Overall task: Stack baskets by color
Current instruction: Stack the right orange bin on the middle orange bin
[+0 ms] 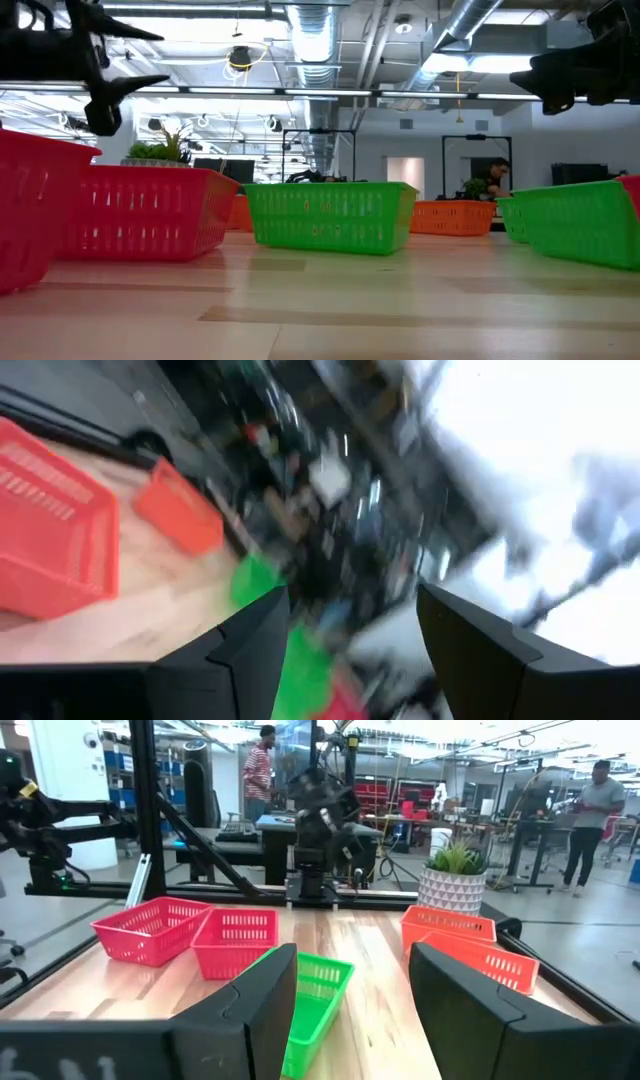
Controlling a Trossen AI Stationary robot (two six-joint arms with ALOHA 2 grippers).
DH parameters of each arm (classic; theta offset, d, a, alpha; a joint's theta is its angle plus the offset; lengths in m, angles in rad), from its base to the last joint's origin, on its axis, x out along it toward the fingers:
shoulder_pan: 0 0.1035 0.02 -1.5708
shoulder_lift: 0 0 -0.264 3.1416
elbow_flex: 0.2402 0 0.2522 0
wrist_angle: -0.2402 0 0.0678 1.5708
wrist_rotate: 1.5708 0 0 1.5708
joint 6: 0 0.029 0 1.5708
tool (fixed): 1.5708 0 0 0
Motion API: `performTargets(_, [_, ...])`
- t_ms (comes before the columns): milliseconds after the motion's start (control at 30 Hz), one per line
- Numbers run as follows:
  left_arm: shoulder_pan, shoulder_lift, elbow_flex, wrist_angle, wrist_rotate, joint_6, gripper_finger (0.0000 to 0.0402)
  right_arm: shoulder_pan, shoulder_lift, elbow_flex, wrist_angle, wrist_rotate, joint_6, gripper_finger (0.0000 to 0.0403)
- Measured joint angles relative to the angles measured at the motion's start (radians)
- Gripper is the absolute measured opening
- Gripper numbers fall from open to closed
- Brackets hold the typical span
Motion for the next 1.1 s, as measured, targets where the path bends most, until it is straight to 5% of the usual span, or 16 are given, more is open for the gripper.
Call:
performTargets(133, [0.000,0.000,0.000,0.094,-0.137,-0.046,0.0210,0.000,0.000,0.000,0.006,-0.001,0.010,0.0219])
performTargets(267, [0.000,0.000,0.000,0.189,-0.238,-0.045,0.0210,0.007,0.000,0.000,0.066,-0.002,0.316,0.0219])
performTargets(367, [0.000,0.000,0.004,0.238,-0.242,-0.045,0.0210,0.009,0.000,0.000,0.120,-0.002,0.517,0.0219])
performTargets(733, [0.000,0.096,0.082,0.382,-0.230,-0.005,0.0210,-0.005,0.000,0.011,0.306,0.028,0.805,0.0219])
performTargets(967, [0.000,0.264,0.209,0.381,-0.191,0.035,0.0210,-0.061,0.020,0.148,0.320,0.291,0.808,0.0219])
performTargets(1100, [0.000,0.369,0.301,0.377,-0.192,0.078,0.0210,-0.105,0.124,0.350,0.065,0.377,0.735,0.0219])
